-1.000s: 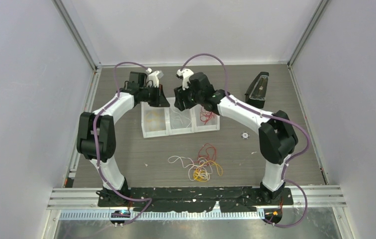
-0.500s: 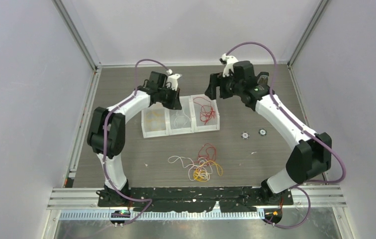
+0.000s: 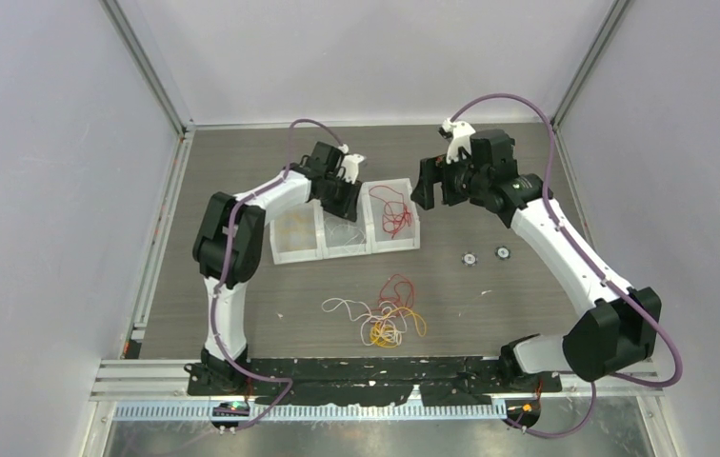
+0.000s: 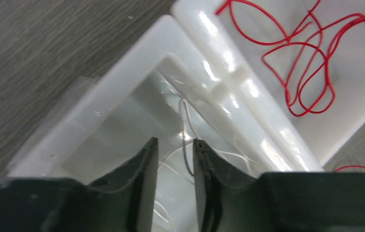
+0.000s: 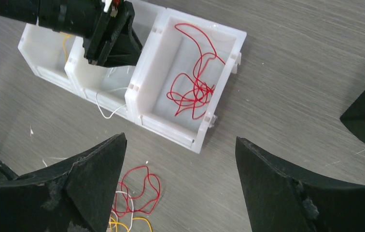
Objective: Untangle the cables
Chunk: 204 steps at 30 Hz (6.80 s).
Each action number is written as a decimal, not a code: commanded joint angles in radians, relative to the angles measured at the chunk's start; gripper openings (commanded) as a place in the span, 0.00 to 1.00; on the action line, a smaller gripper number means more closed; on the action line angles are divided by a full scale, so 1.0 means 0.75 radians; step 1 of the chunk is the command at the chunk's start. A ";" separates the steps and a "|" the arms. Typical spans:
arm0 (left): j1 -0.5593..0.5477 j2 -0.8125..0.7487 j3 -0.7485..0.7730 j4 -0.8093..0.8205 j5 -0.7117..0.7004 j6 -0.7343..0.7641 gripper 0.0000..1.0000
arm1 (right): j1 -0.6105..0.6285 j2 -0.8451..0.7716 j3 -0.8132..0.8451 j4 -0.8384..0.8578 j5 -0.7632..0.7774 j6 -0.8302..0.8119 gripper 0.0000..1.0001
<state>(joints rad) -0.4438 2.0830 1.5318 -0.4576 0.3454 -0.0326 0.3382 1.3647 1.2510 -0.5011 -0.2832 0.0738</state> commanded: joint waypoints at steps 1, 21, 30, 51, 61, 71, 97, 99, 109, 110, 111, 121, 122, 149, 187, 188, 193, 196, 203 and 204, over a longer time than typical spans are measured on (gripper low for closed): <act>0.003 -0.207 -0.042 0.021 -0.035 0.033 0.42 | -0.001 -0.116 -0.032 -0.035 -0.052 -0.086 0.90; -0.001 -0.560 -0.175 -0.588 0.342 1.253 0.64 | -0.013 -0.204 -0.112 -0.189 -0.133 -0.331 0.90; -0.060 -0.453 -0.175 -0.489 0.325 1.560 0.61 | -0.017 -0.159 -0.100 -0.199 -0.147 -0.317 0.90; -0.151 -0.264 -0.124 -0.499 0.097 1.789 0.24 | -0.060 -0.092 -0.073 -0.219 -0.178 -0.293 0.86; -0.144 -0.305 -0.070 -0.563 0.135 1.795 0.00 | -0.078 -0.096 -0.081 -0.223 -0.191 -0.295 0.84; -0.109 -0.209 0.043 -0.525 -0.009 1.819 0.00 | -0.086 -0.094 -0.089 -0.224 -0.208 -0.296 0.84; -0.127 -0.822 -0.138 -0.620 0.204 1.454 0.99 | -0.097 -0.121 -0.162 -0.387 -0.424 -0.496 0.86; -0.138 -0.935 -0.222 -0.653 0.358 1.319 1.00 | -0.087 -0.089 -0.210 -0.454 -0.482 -0.512 0.84; -0.506 -1.371 -0.953 0.093 0.416 0.113 0.79 | 0.171 0.082 -0.369 -0.406 -0.564 -0.443 0.77; -0.545 -1.392 -1.016 0.151 0.365 0.065 0.78 | 0.196 0.098 -0.374 -0.387 -0.563 -0.425 0.77; -0.567 -1.399 -1.064 0.202 0.314 0.001 0.76 | 0.243 0.110 -0.378 -0.355 -0.556 -0.415 0.77; -0.611 -1.289 -1.181 0.331 0.066 0.220 0.80 | 0.352 0.462 -0.318 -0.259 -0.604 -0.366 0.72; -0.620 -1.279 -1.169 0.327 0.052 0.308 0.80 | 0.358 0.484 -0.311 -0.272 -0.613 -0.369 0.69; -0.442 -1.392 -0.946 -0.300 0.092 1.225 0.00 | 0.268 0.368 -0.254 -0.397 -0.298 -0.518 0.05; -0.419 -1.441 -0.381 -0.098 0.370 0.258 0.00 | 0.415 -0.529 -0.360 0.457 -0.628 -0.204 0.95; -0.419 -1.437 -0.382 -0.081 0.372 0.240 0.00 | 0.459 -0.527 -0.391 0.531 -0.597 -0.184 0.95; -0.419 -1.436 -0.378 0.004 0.384 0.190 0.00 | 0.580 -0.432 -0.580 1.023 -0.493 -0.105 0.95; -0.419 -1.409 -0.342 0.018 0.411 0.156 0.00 | 0.651 -0.322 -0.609 1.114 -0.449 -0.149 0.90; -0.391 -1.401 -0.191 0.070 0.432 0.144 0.00 | 0.662 -0.153 -0.734 1.184 -0.431 -0.273 0.26; -0.372 -1.402 -0.155 0.074 0.435 0.146 0.00 | 0.662 -0.144 -0.749 1.135 -0.439 -0.316 0.21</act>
<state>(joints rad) -0.7509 1.0542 1.2980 -0.5022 0.6449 0.0895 0.8341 1.2366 0.7288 0.3000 -0.6140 -0.0776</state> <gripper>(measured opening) 0.015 0.282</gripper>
